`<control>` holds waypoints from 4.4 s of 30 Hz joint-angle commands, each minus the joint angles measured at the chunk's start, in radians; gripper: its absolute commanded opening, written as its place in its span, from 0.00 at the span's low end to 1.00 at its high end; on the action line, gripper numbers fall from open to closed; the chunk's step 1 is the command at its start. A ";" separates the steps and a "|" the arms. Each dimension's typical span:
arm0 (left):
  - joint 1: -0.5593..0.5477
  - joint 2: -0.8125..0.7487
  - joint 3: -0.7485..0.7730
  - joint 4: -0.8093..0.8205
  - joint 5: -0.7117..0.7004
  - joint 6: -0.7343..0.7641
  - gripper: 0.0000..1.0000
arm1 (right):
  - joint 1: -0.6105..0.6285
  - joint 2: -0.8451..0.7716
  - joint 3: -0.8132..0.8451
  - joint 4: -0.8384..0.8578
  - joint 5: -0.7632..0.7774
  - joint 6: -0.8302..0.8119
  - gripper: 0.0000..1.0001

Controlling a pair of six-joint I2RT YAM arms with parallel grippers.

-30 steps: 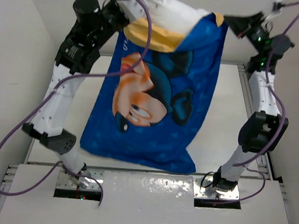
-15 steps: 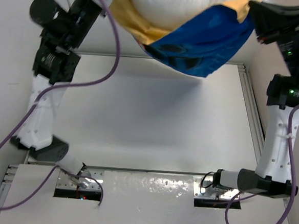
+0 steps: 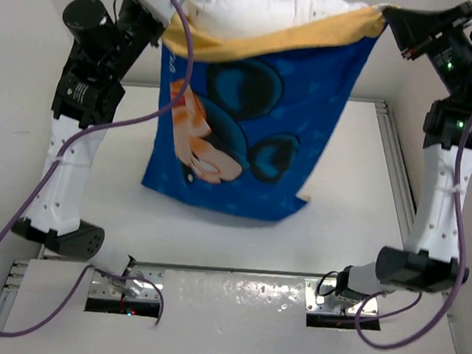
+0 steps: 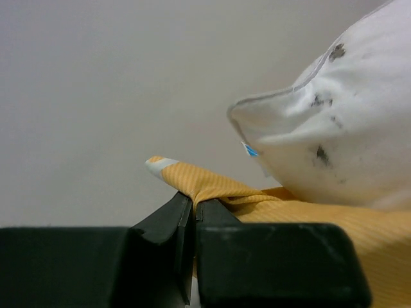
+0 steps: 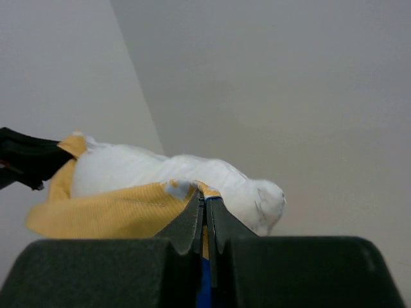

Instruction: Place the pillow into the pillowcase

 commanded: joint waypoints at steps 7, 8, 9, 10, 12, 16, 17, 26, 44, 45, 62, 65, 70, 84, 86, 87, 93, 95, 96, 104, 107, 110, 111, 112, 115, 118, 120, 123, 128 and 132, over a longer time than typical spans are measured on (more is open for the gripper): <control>-0.053 -0.128 0.008 -0.075 0.097 -0.144 0.00 | 0.065 -0.344 -0.526 0.383 -0.099 0.144 0.00; -0.057 -0.146 0.002 -0.109 0.105 -0.150 0.00 | 0.083 -0.394 -0.605 0.338 -0.100 0.107 0.00; -0.067 -0.155 -0.012 -0.130 0.113 -0.153 0.00 | 0.120 -0.476 -0.724 0.171 -0.098 0.004 0.00; -0.071 -0.160 -0.020 -0.152 0.113 -0.150 0.00 | 0.143 -0.506 -0.762 0.061 -0.103 -0.070 0.00; -0.088 -0.198 -0.096 -0.199 0.108 -0.123 0.00 | 0.218 -0.546 -0.806 -0.182 -0.087 -0.323 0.00; -0.126 -0.324 -0.332 -0.187 0.125 -0.071 0.00 | 0.396 -0.590 -0.837 -0.574 -0.025 -0.515 0.00; -0.146 -0.341 -0.416 -0.184 0.137 -0.055 0.00 | 0.469 -0.594 -0.849 -0.602 0.033 -0.545 0.00; -0.245 -0.464 -0.615 -0.180 0.231 -0.006 0.00 | 0.650 -0.563 -0.912 -0.638 0.220 -0.525 0.23; -0.278 -0.502 -0.600 -0.181 0.243 0.017 0.00 | 0.392 -0.555 -1.161 -0.145 -0.136 -0.270 0.99; -0.280 -0.504 -0.598 -0.181 0.242 0.018 0.00 | 0.398 -0.554 -1.153 -0.138 -0.142 -0.279 0.99; -0.284 -0.488 -0.592 -0.172 0.228 0.034 0.00 | 0.459 -0.505 -1.135 -0.101 -0.217 -0.263 0.89; -0.284 -0.491 -0.592 -0.175 0.228 0.029 0.00 | 0.452 -0.497 -1.165 -0.058 -0.066 -0.176 0.61; -0.286 -0.487 -0.594 -0.119 0.132 -0.029 0.00 | 0.420 -0.515 -1.158 -0.013 0.070 -0.152 0.00; -0.028 -0.007 0.354 0.503 -0.082 -0.034 0.00 | -0.048 0.217 0.688 0.107 0.365 0.205 0.00; -0.028 -0.062 0.190 0.560 -0.088 0.010 0.00 | -0.062 -0.062 0.211 0.248 0.414 0.135 0.00; -0.024 -0.051 0.239 0.464 -0.088 0.005 0.00 | -0.061 -0.130 0.103 0.290 0.419 0.080 0.00; 0.001 -0.203 -0.165 0.209 -0.076 -0.052 0.00 | 0.005 -0.105 -0.107 0.216 0.202 0.127 0.00; 0.002 -0.168 -0.151 0.144 -0.056 -0.064 0.00 | 0.021 -0.039 0.018 0.176 0.180 0.156 0.00; 0.007 -0.086 0.005 0.141 -0.114 -0.066 0.00 | 0.018 0.001 0.075 0.145 0.183 0.156 0.00; 0.049 -0.086 0.221 0.361 -0.035 -0.037 0.00 | -0.117 -0.204 0.144 0.207 0.223 0.037 0.00; 0.038 -0.095 0.263 0.037 0.019 -0.072 0.00 | -0.105 -0.261 -0.048 0.240 0.187 0.061 0.00; 0.036 -0.191 -0.217 0.104 -0.013 -0.042 0.00 | -0.064 -0.102 -0.112 0.183 0.140 0.184 0.00; 0.038 -0.168 -0.263 0.069 -0.027 -0.041 0.00 | -0.047 -0.043 -0.090 0.124 0.115 0.205 0.00; 0.048 -0.127 -0.226 0.025 -0.036 -0.072 0.00 | -0.015 0.015 -0.007 0.104 0.091 0.252 0.00; 0.113 0.140 0.233 -0.123 -0.057 -0.174 0.00 | 0.010 0.242 0.424 -0.047 0.077 0.291 0.00; 0.153 0.264 0.519 0.085 -0.115 -0.186 0.00 | -0.049 0.322 0.663 0.011 0.213 0.347 0.00; 0.174 0.049 0.197 0.521 -0.122 -0.210 0.00 | -0.131 0.121 0.398 0.267 0.274 0.398 0.00; 0.161 -0.022 0.352 0.607 -0.076 -0.190 0.00 | -0.231 -0.177 0.202 0.305 0.313 0.120 0.00; 0.154 0.020 0.598 0.499 -0.027 -0.098 0.00 | -0.226 -0.293 0.091 0.387 0.287 0.098 0.00; 0.142 -0.066 0.360 0.333 -0.099 -0.037 0.00 | -0.226 -0.164 0.105 0.442 0.226 0.379 0.00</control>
